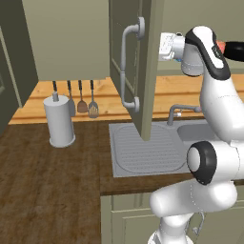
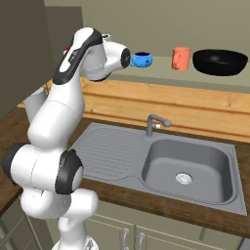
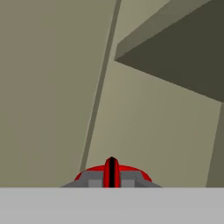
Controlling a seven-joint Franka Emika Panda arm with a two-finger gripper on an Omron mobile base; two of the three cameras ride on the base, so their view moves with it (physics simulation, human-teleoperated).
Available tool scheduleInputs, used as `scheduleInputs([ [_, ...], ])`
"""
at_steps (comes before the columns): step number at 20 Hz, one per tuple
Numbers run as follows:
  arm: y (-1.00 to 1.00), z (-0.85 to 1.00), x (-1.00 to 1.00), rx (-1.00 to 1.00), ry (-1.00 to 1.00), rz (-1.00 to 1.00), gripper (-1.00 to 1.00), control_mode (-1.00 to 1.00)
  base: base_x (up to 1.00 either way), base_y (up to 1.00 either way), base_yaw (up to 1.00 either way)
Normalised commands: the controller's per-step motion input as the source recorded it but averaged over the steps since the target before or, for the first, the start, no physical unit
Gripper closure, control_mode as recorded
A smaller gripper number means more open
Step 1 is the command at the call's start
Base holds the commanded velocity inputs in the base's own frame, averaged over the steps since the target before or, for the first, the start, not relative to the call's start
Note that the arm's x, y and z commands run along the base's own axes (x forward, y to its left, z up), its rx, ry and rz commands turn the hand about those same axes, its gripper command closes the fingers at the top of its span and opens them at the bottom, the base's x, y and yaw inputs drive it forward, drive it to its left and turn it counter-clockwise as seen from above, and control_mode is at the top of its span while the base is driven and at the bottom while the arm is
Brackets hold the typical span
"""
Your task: Gather all objects into one cabinet and sort the glasses and bowls to opposite sides.
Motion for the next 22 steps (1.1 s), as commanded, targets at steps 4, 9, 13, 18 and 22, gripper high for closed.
scheduleInputs([
  [4, 0.00, -0.12, 0.23, 0.04, -0.03, 0.00, 1.00, -1.00, 0.00, 0.00, 0.00],
  [9, 0.12, 0.00, 0.46, 0.09, -0.07, -0.01, 1.00, -1.00, 0.00, 0.00, 0.00],
  [13, 0.01, 0.00, 0.54, 0.01, -0.05, 0.00, 1.00, -1.00, 0.00, 0.00, 0.00],
  [18, 0.00, -0.12, 0.47, -0.02, 0.00, 0.00, 1.00, -1.00, 0.00, 0.00, 0.00],
  [22, 0.00, -0.13, 0.29, -0.07, 0.00, -0.01, 1.00, -1.00, 0.00, 0.00, 0.00],
])
